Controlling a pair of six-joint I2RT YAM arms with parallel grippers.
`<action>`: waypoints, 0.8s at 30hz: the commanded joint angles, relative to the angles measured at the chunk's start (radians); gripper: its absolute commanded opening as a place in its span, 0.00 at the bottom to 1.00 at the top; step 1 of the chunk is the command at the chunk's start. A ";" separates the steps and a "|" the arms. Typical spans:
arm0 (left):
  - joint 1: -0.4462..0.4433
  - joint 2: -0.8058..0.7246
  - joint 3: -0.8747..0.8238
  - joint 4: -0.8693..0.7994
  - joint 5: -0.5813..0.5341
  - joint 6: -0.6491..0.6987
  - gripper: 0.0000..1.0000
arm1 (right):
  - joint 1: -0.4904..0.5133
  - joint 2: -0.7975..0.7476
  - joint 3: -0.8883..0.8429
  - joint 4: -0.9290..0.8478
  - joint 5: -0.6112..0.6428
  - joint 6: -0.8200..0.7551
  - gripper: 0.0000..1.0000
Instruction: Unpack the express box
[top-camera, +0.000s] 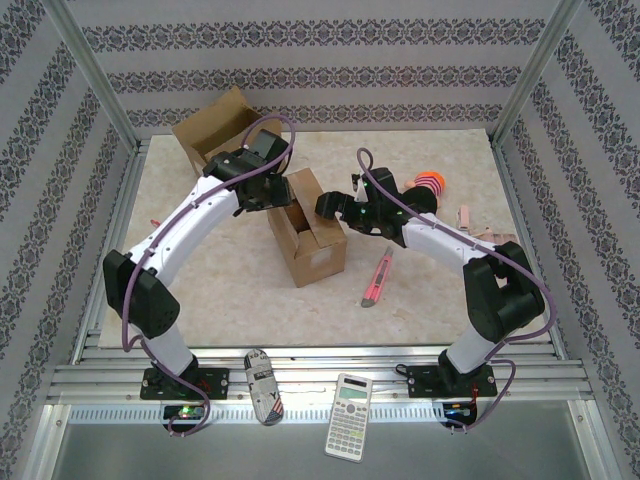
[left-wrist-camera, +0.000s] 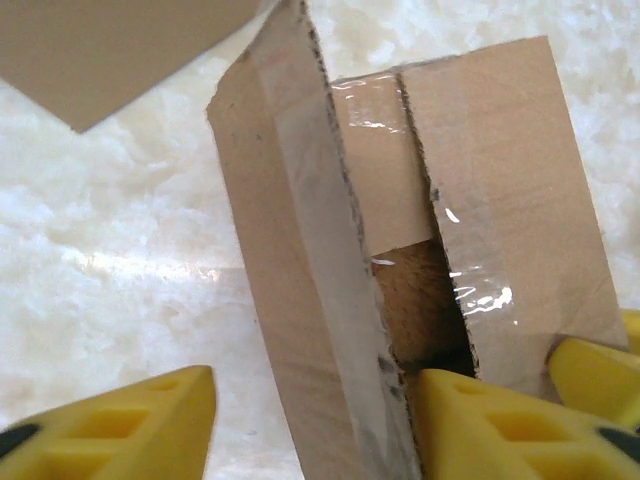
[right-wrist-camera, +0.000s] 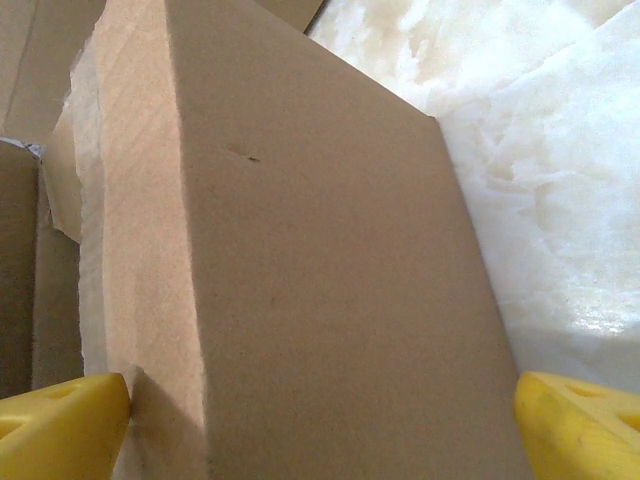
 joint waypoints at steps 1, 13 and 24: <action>-0.006 -0.030 -0.016 -0.068 -0.047 0.008 0.43 | 0.014 -0.010 -0.013 -0.016 0.003 -0.004 0.98; -0.004 -0.142 -0.197 0.144 0.106 0.049 0.00 | 0.128 -0.097 0.189 -0.392 0.246 -0.203 0.98; 0.003 -0.190 -0.268 0.227 0.179 0.044 0.00 | 0.261 0.012 0.445 -0.710 0.498 -0.229 0.98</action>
